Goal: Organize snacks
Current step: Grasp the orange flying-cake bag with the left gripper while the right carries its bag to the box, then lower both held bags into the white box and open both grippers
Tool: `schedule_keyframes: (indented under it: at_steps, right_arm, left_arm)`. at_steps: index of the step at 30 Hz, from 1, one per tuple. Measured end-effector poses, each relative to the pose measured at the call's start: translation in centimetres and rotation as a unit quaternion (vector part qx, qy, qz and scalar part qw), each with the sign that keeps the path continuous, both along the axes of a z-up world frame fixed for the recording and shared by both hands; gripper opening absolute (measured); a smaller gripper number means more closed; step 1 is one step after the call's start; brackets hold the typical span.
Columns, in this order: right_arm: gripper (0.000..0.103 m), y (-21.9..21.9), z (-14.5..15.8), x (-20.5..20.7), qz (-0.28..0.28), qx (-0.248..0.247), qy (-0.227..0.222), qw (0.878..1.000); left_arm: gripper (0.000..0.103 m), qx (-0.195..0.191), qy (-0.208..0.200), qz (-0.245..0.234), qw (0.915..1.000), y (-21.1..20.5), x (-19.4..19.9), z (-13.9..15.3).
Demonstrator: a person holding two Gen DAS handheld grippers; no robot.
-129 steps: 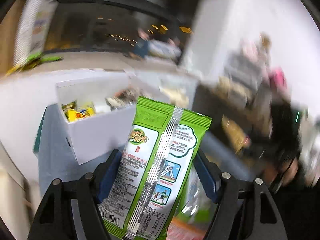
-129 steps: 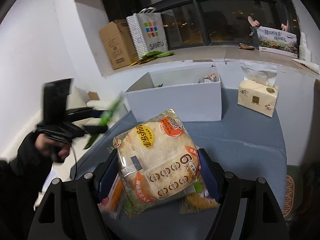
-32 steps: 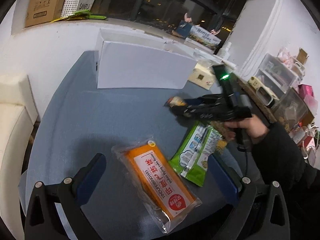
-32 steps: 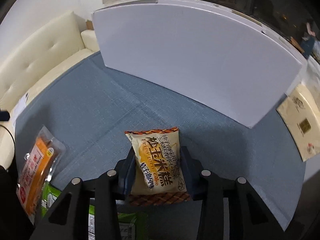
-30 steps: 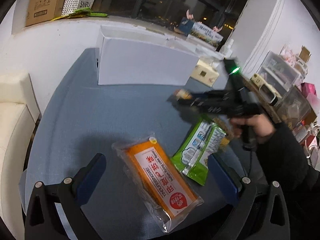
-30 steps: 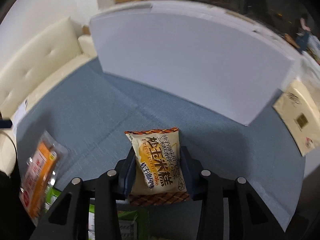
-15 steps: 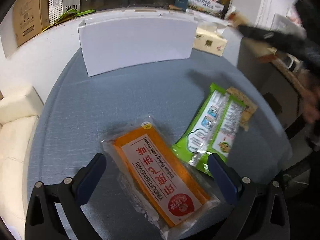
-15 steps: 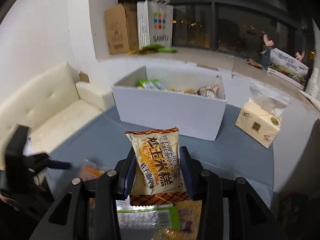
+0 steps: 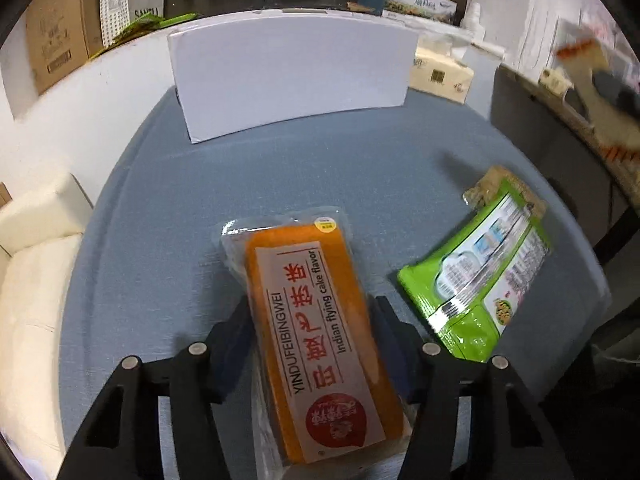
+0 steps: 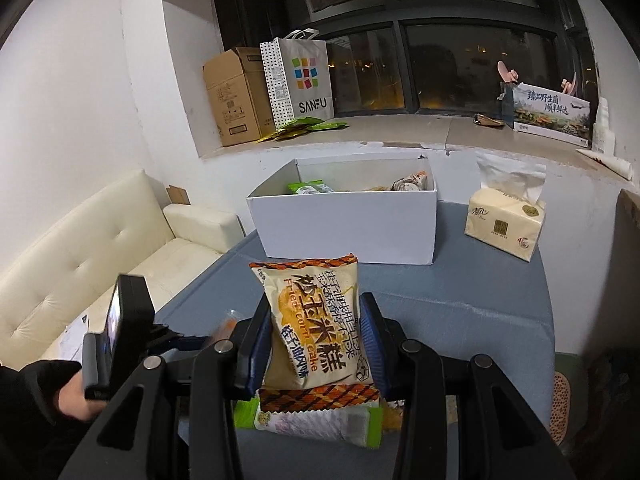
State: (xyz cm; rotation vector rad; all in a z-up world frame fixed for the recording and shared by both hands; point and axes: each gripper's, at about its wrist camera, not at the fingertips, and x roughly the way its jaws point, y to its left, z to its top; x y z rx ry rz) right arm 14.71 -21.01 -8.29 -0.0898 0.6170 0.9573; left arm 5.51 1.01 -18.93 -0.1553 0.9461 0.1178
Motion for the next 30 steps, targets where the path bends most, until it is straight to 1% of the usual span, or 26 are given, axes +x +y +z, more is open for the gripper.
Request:
schedule_keyframes:
  at_steps: [2, 4, 7, 10, 13, 15, 19, 21, 22, 24, 25, 27, 28, 30]
  right_arm:
    - [0.044, -0.1, -0.4, -0.1, 0.0, 0.001, 0.007, 1.0]
    - [0.044, -0.1, -0.6, -0.1, -0.004, 0.002, 0.01, 1.0]
    - [0.044, -0.3, -0.3, -0.1, -0.009, 0.012, 0.008, 1.0]
    - [0.044, -0.2, 0.2, 0.1, -0.014, 0.017, 0.002, 1.0]
    - [0.044, 0.3, 1.1, 1.0, -0.013, 0.024, 0.003, 1.0]
    - [0.044, 1.3, 2.1, 2.0, -0.01, 0.027, -0.002, 1.0]
    - [0.044, 3.8, 4.3, 5.2, -0.006, 0.029, 0.004, 1.0]
    - [0.044, 5.7, 5.6, 7.6, -0.013, 0.028, 0.007, 0.999]
    - [0.044, 6.6, 6.1, 8.8, -0.013, 0.027, 0.012, 0.999]
    - [0.044, 8.8, 6.9, 12.0, -0.017, 0.03, 0.029, 0.999]
    - [0.044, 9.9, 7.0, 13.4, -0.018, 0.029, 0.038, 0.999]
    - [0.044, 12.6, 6.9, 16.7, -0.024, 0.009, 0.048, 0.999]
    - [0.044, 13.7, 6.8, 18.0, -0.028, -0.003, 0.05, 0.998]
    - [0.044, 15.7, 6.3, 20.7, -0.032, -0.018, 0.06, 0.998]
  left_arm:
    - [0.062, -0.012, -0.011, -0.002, 0.9999, 0.6, -0.4, 0.2]
    - [0.062, -0.014, -0.026, -0.001, 0.9996, 0.7, -0.8, 1.0]
    - [0.062, -0.016, -0.064, -0.006, 0.9978, 0.7, -1.3, 3.4]
    - [0.062, -0.031, -0.109, -0.007, 0.9935, 1.5, -0.9, 6.6]
    - [0.062, -0.051, -0.152, -0.011, 0.9871, 2.9, 0.9, 10.3]
    - [0.062, -0.051, -0.18, -0.013, 0.9823, 3.8, 2.5, 12.7]
    - [0.062, -0.045, -0.217, -0.01, 0.9751, 5.9, 6.8, 17.0]
    - [0.062, -0.043, -0.224, -0.006, 0.9737, 7.3, 9.7, 18.7]
    - [0.062, -0.034, -0.226, 0.0, 0.9736, 8.1, 11.3, 19.3]
    - [0.062, -0.029, -0.218, 0.009, 0.9754, 9.6, 14.5, 19.7]
    - [0.062, -0.03, -0.212, 0.013, 0.9768, 10.4, 16.2, 19.6]
    - [0.062, -0.028, -0.198, 0.019, 0.9795, 11.6, 18.9, 18.9]
    - [0.062, -0.024, -0.189, 0.02, 0.9815, 12.2, 20.5, 18.2]
    - [0.062, -0.028, -0.177, 0.023, 0.9835, 12.8, 22.4, 16.9]
